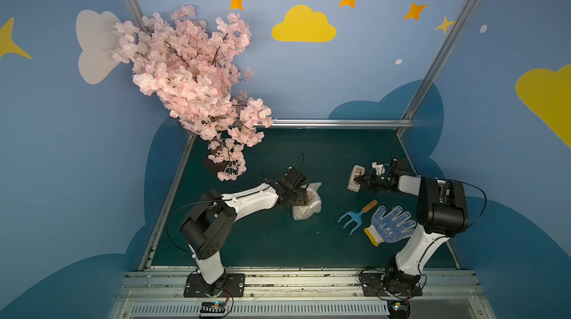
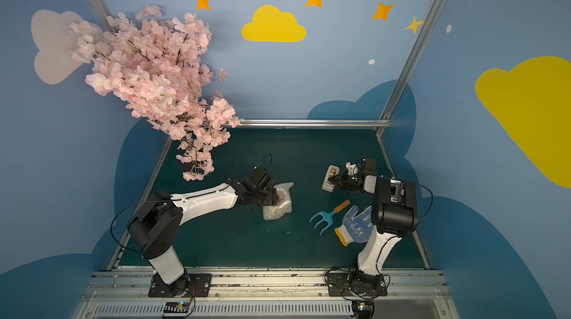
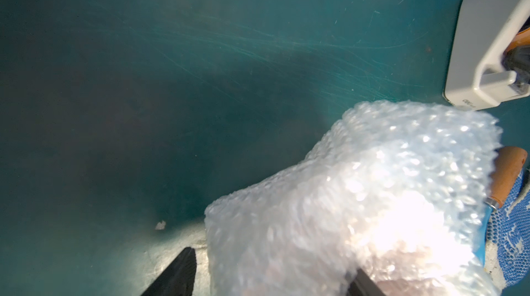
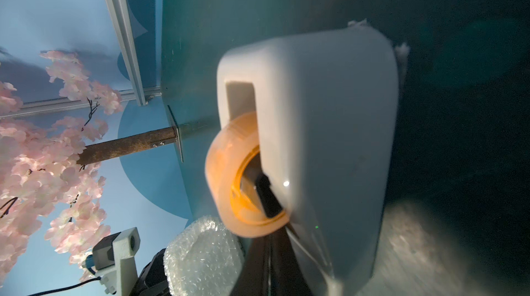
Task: Wrap mugs in bubble wrap
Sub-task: Tear off the tape using the Tape Cutter.
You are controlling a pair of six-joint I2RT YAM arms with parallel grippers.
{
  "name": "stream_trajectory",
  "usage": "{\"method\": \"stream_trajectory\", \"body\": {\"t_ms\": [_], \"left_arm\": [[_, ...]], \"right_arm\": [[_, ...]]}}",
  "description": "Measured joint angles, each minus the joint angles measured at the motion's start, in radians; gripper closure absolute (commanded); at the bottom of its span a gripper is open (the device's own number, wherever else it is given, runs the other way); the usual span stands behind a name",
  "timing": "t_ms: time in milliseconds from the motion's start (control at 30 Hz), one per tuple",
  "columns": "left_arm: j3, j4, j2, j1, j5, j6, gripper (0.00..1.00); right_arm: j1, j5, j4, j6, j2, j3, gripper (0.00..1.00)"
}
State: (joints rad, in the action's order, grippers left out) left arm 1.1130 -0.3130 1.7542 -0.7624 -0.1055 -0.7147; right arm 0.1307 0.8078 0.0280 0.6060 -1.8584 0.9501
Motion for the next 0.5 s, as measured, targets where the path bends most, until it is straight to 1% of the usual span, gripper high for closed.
{"method": "stream_trajectory", "body": {"t_ms": [233,500], "left_arm": [[0.002,-0.002,0.0,0.0,0.0,0.004,0.26],[0.002,-0.002,0.0,0.0,0.0,0.004,0.26]], "right_arm": [[0.0,0.0,-0.019,0.022,0.008,-0.012,1.0],[0.0,0.028,-0.134,0.093,0.057,-0.076,1.0]]}}
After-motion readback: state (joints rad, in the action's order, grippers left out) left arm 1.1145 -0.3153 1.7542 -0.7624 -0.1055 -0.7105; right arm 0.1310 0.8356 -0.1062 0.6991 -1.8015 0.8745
